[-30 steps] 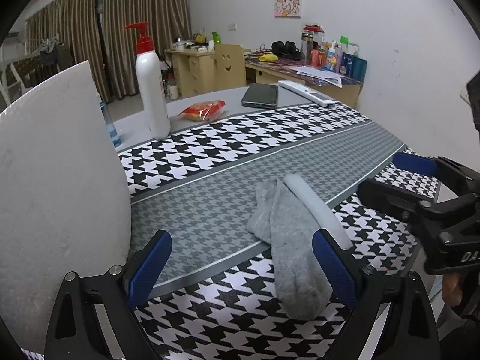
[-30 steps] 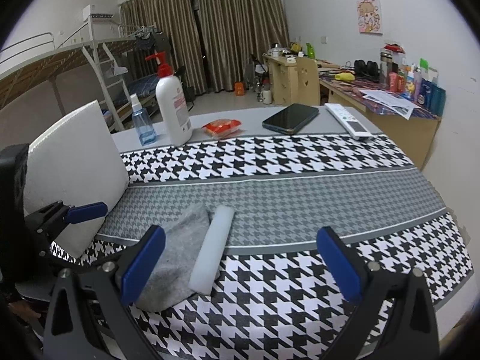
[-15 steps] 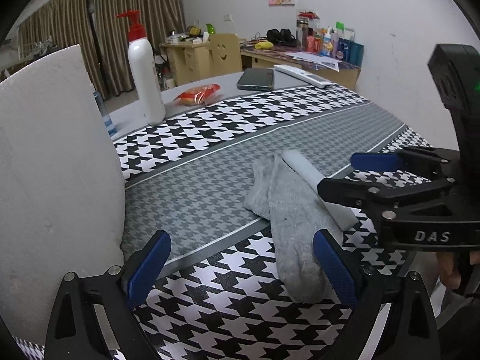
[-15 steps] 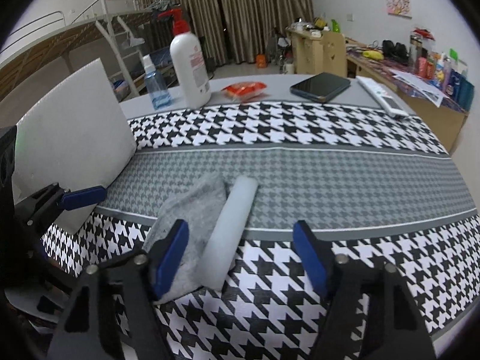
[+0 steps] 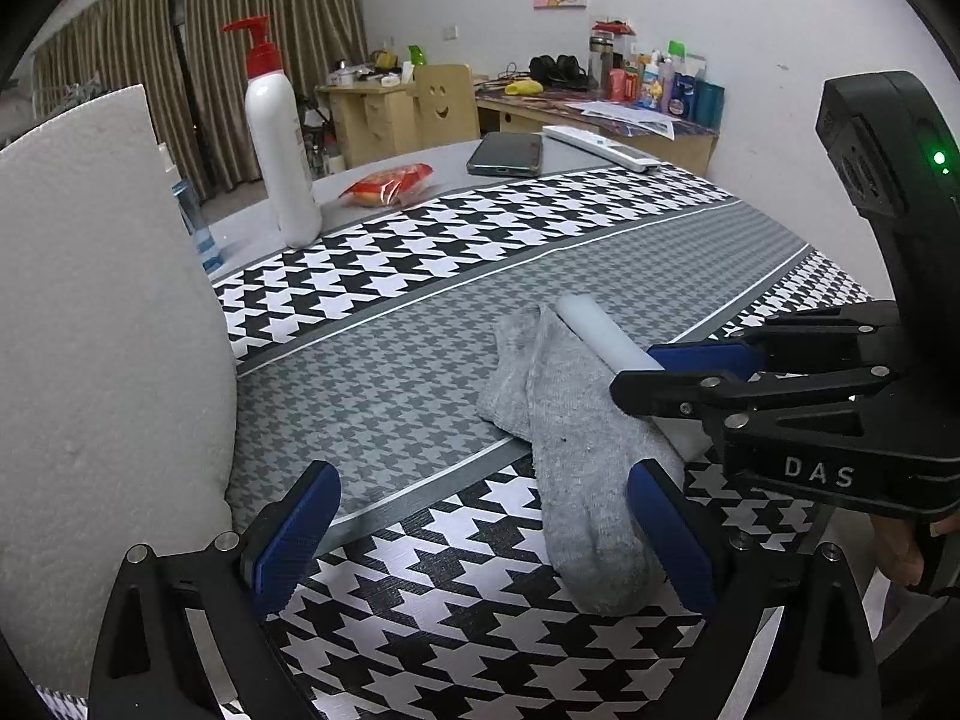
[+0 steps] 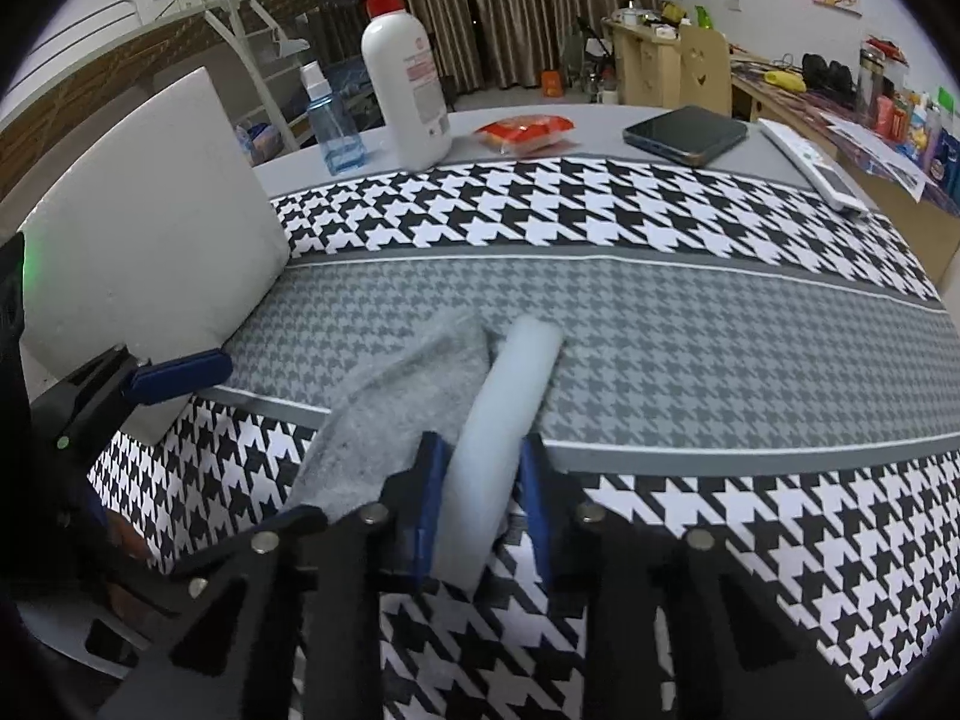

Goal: Organize soft objects
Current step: 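Close the right gripper on the white foam stick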

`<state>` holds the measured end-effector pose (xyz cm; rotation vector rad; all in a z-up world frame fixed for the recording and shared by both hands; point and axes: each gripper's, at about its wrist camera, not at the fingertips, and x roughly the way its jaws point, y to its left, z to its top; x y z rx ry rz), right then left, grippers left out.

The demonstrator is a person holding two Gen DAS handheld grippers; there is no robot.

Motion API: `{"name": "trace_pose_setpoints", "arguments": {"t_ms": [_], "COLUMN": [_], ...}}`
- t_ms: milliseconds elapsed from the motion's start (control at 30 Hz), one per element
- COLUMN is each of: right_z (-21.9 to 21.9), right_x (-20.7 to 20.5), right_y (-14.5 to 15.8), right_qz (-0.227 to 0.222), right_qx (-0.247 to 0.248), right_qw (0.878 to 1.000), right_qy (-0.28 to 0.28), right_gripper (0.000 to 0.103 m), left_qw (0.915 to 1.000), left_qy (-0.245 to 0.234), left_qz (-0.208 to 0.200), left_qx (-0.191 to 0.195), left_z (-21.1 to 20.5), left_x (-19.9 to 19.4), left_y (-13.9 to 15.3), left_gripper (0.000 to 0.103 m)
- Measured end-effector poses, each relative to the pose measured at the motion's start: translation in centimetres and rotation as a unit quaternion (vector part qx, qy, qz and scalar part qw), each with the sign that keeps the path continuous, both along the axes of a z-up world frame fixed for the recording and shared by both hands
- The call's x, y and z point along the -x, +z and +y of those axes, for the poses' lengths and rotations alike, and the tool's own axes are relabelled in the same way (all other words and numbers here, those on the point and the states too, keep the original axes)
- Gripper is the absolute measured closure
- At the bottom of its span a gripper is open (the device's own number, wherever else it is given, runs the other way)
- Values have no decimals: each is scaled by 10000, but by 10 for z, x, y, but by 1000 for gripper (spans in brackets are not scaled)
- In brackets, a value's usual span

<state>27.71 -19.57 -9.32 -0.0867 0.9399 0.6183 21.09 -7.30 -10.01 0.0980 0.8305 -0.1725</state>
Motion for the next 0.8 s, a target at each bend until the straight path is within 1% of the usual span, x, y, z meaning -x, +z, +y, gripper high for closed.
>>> {"name": "trace_pose_setpoints", "arguments": {"t_ms": [100, 233, 467, 667, 800], "right_z": [-6, -15, -33, -57, -62], "right_x": [2, 4, 11, 15, 17], "right_y": [4, 8, 11, 11, 10], "right_qz": [-2, -59, -166, -223, -247], "right_qx": [-129, -144, -78, 30, 131], "right_qw": [9999, 9997, 9987, 9969, 9960], "right_qy": [-81, -208, -472, -748, -854], "right_gripper": [78, 78, 78, 78, 78], "left_qw": [10000, 10000, 9999, 9997, 9995], "left_qy": [0, -14, -131, -198, -219], "left_qz": [33, 4, 16, 43, 91], "left_qx": [23, 66, 107, 166, 187], "left_z": [0, -1, -11, -19, -23], "left_x": [-2, -2, -7, -14, -20], "left_y": [-1, 1, 2, 2, 0], "left_gripper": [6, 6, 6, 6, 6]}}
